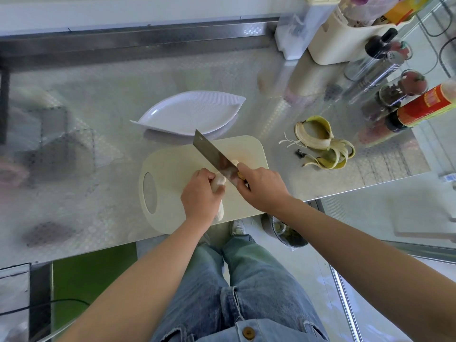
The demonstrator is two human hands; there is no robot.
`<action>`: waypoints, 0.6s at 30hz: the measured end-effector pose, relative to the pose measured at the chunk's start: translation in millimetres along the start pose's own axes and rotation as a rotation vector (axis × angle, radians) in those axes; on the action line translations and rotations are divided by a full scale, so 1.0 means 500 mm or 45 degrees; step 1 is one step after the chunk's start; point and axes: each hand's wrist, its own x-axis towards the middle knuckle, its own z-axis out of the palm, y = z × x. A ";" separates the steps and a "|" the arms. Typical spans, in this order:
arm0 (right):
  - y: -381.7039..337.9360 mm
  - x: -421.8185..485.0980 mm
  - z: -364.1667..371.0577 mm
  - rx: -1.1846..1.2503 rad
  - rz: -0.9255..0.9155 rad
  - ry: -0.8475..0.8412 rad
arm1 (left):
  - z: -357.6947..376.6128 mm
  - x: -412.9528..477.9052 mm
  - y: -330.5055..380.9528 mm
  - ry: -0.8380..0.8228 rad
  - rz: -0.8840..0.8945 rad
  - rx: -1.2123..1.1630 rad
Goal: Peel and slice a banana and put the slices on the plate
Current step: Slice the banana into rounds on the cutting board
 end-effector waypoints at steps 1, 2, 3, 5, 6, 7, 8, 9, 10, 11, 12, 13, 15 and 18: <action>0.001 0.000 0.000 0.007 -0.002 -0.009 | 0.000 0.000 0.000 0.002 0.001 -0.007; 0.001 -0.001 -0.001 0.011 -0.004 -0.025 | 0.000 0.000 0.000 0.004 0.002 -0.017; 0.002 -0.001 -0.001 0.015 -0.004 -0.047 | 0.000 0.000 -0.001 0.003 0.002 -0.027; 0.003 -0.001 0.002 0.009 0.008 -0.112 | 0.001 0.001 -0.001 -0.005 -0.007 -0.040; 0.004 -0.002 0.005 0.001 0.019 -0.143 | 0.001 0.002 -0.002 -0.009 -0.013 -0.044; 0.006 -0.003 0.010 -0.003 0.028 -0.161 | 0.002 0.002 -0.003 -0.012 -0.018 -0.049; 0.007 -0.005 0.015 -0.002 0.036 -0.165 | 0.002 0.002 -0.003 -0.015 -0.021 -0.055; 0.009 -0.006 0.020 -0.001 0.039 -0.158 | 0.002 0.002 -0.003 -0.015 -0.023 -0.061; 0.009 -0.007 0.023 -0.004 0.040 -0.146 | 0.002 0.002 -0.003 -0.015 -0.025 -0.066; 0.010 -0.008 0.026 -0.009 0.040 -0.132 | 0.001 0.002 -0.003 -0.015 -0.025 -0.068; 0.010 -0.009 0.026 -0.011 0.039 -0.114 | 0.000 0.001 -0.002 -0.015 -0.024 -0.067; 0.009 -0.009 0.025 -0.009 0.043 -0.087 | 0.000 0.001 -0.001 -0.016 -0.024 -0.061; 0.005 -0.006 0.018 0.021 0.053 -0.009 | -0.001 0.001 0.000 -0.017 -0.026 -0.052; -0.001 0.002 0.001 0.053 0.032 0.076 | -0.001 0.001 0.000 -0.013 -0.023 -0.042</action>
